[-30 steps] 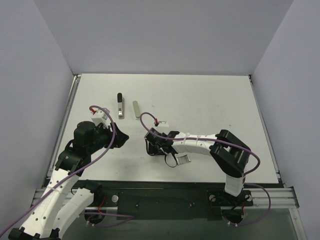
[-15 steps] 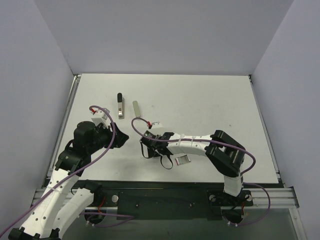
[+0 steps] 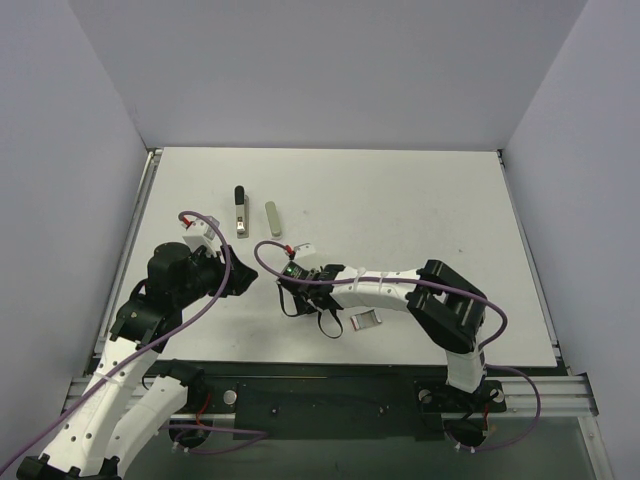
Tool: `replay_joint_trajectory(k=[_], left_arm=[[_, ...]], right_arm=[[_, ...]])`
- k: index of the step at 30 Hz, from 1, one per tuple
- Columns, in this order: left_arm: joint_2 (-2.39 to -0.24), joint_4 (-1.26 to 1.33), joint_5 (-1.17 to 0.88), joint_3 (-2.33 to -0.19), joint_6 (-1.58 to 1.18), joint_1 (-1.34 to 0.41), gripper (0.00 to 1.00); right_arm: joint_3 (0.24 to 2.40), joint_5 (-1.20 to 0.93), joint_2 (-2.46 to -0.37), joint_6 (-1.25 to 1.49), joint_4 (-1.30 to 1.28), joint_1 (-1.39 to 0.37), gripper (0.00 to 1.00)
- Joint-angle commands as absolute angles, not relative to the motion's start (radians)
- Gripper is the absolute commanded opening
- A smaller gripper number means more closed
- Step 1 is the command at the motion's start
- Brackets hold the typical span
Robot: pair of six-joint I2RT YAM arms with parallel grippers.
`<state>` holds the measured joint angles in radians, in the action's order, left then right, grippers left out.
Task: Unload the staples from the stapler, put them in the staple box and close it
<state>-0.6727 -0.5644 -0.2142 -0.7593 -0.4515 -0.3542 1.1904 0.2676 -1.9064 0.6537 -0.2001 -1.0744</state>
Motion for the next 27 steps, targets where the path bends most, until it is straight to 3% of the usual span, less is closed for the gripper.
replay_joint_trajectory(k=[1,8,27], left_arm=[[-0.672,-0.518,-0.219,-0.764,-0.453,-0.35,0.61],[-0.676,-0.515,-0.221,-0.765,-0.453,-0.348,0.61],[-0.677,-0.517,-0.222,-0.762,-0.453,-0.347,0.61]], right_arm=[[1.172,0.276,-1.948,0.604,-0.258,-1.074,0.35],[1.149,0.279,-1.937,0.606,-0.256,-1.083,0.27],[1.121,0.291,-1.917,0.653,-0.298,-1.092,0.2]])
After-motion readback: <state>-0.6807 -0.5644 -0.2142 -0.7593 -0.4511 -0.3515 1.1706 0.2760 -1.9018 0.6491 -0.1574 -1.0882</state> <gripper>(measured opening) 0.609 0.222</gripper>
